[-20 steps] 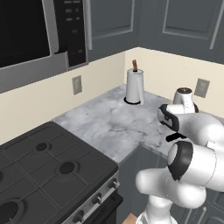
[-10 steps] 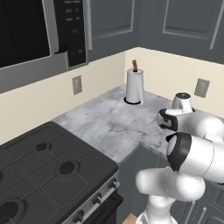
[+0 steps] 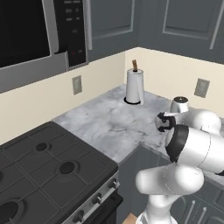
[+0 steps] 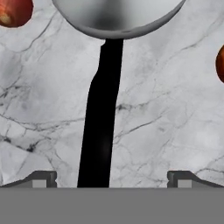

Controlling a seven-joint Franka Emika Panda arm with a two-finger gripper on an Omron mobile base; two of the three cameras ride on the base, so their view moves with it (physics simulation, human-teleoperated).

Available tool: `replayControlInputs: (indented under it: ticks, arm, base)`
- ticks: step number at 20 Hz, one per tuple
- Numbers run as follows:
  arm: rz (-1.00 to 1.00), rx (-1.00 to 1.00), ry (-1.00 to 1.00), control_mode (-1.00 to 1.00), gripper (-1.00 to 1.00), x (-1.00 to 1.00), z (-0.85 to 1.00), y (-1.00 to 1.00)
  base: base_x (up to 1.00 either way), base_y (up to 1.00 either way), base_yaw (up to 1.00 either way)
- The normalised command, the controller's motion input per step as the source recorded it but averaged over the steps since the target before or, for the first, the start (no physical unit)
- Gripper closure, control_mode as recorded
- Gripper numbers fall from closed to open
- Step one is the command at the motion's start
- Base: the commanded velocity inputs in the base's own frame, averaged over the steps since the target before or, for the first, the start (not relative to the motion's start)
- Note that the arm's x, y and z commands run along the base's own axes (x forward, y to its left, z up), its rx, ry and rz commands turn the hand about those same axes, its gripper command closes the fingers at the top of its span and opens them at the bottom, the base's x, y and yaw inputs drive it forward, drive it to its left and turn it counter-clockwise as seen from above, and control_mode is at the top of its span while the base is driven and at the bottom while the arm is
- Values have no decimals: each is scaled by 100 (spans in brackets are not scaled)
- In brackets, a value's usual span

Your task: Place the pan on the front right burner on the stove. Then place the tomato and the onion in the pan and turn on the front right burner.

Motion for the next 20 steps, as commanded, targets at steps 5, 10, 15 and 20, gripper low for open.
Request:
replayControlInputs:
  ticks: [5, 10, 15, 20]
  arm:
    - [0, 0, 0, -100, -100, 8, -22, -1]
    - [0, 0, 1, -100, -100, 11, -20, 0]
    - [0, 0, 2, -100, -100, 15, -18, 0]
    - [0, 0, 2, -100, -100, 13, -14, 0]
  base:
    - [0, 0, 0]
    - [0, 0, 0]
    - [0, 0, 0]
    - [0, 0, 0]
